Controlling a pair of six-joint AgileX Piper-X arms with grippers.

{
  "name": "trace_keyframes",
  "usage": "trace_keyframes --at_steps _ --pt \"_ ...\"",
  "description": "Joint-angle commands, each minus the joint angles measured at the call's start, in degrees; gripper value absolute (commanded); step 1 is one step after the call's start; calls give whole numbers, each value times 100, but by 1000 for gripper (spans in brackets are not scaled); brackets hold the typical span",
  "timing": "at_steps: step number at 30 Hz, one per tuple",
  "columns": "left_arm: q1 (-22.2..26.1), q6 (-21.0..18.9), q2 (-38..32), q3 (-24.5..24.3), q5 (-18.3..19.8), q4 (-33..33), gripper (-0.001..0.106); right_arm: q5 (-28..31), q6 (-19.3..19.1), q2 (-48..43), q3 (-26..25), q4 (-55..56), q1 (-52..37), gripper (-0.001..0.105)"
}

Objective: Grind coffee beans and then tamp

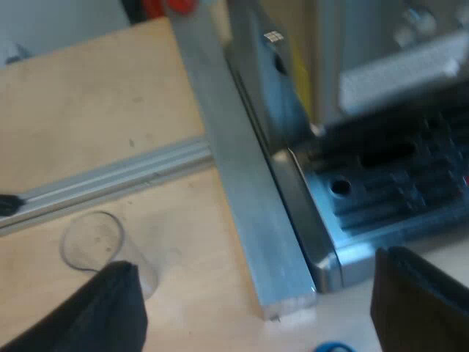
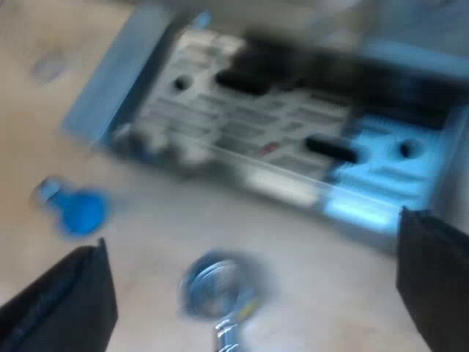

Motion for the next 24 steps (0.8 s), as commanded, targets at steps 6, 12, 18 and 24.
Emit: trace_keyframes --at_steps 6,12,18,24 --pt "1055 -178 410 -513 657 -39 66 -751 -895 -367 -301 -84 -1809 79" --pt "1150 -123 457 -512 646 -21 66 -763 -1447 -555 -271 336 -3406 79" --pt "1150 -123 389 -512 605 13 66 -1065 -2011 -929 -69 420 -4676 79" --pt "1148 -166 144 -450 656 199 66 -1208 -2434 -1704 378 379 -4956 79"
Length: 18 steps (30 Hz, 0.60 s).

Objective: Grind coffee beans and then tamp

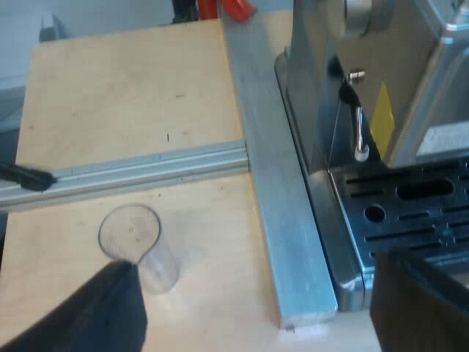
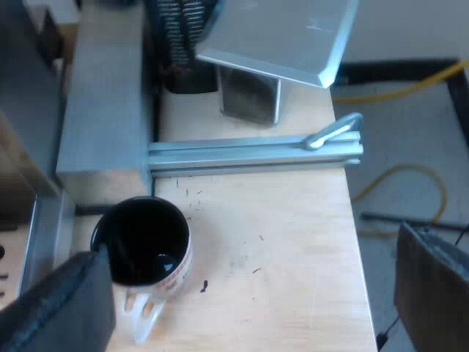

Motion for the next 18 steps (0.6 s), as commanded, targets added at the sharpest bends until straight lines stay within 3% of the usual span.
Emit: trace_keyframes --at_steps 1,9,11,18 --pt "-21 -114 -259 96 16 53 66 -153 -209 -523 193 -102 13 79" --pt "-274 -227 -1394 891 -39 53 66 -196 -245 -1863 931 -71 11 79" --pt "-292 -218 -2077 1268 -186 101 66 -195 -245 -2408 1252 -60 11 79" --pt "-292 -218 -3665 1836 -315 262 66 -195 -133 -3673 1921 51 11 79"
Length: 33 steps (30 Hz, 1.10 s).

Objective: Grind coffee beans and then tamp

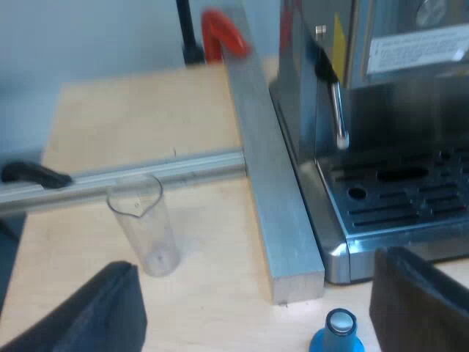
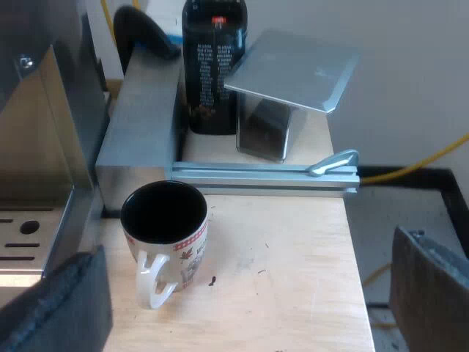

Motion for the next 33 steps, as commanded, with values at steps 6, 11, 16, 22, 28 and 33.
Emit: trace_keyframes --at_steps 6,11,16,22,28,33 --pt "-17 2 -1368 167 -99 906 66 -51 57 -1154 418 561 -5 79" --pt "-17 16 -1784 146 -115 1536 66 -199 57 -1242 418 1019 -5 79" --pt "8 71 -1763 167 -481 1887 66 -440 308 -1265 418 1004 -5 79" --pt "8 56 -1747 381 -511 637 66 -873 383 -1265 549 660 -5 79" --pt "8 56 -1749 902 -511 -435 66 -1037 456 -1265 777 493 -5 79" --pt "8 56 -1749 1360 -242 -498 66 -1036 456 -1255 1158 493 -5 79"
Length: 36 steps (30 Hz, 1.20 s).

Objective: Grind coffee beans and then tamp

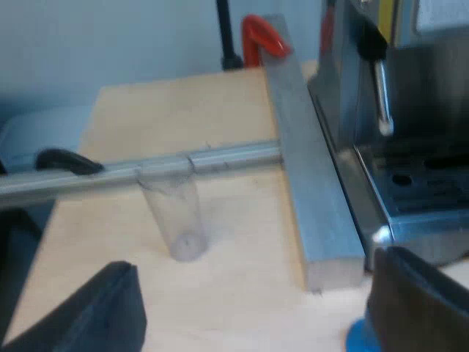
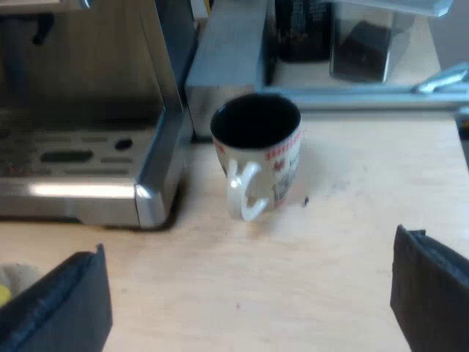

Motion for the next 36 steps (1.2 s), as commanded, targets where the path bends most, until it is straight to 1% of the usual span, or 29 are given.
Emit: trace_keyframes --at_steps 1,4,11,15,30,36 --pt "-4 -11 -789 205 190 -44 66 -54 -10 -244 211 -33 -5 79" --pt "-4 -11 -792 356 247 -2 66 -54 -10 -244 319 -208 -5 79" --pt "-4 12 -792 451 265 -54 66 -54 -10 -244 317 -206 -5 79" --pt "-4 79 -792 624 265 -365 66 -5 -10 -244 317 -206 -5 79" --pt "-4 79 -792 634 265 -389 66 -5 -10 -244 317 -206 -5 79" --pt "-4 79 -792 634 265 -389 66 518 -10 -244 317 -206 -5 79"
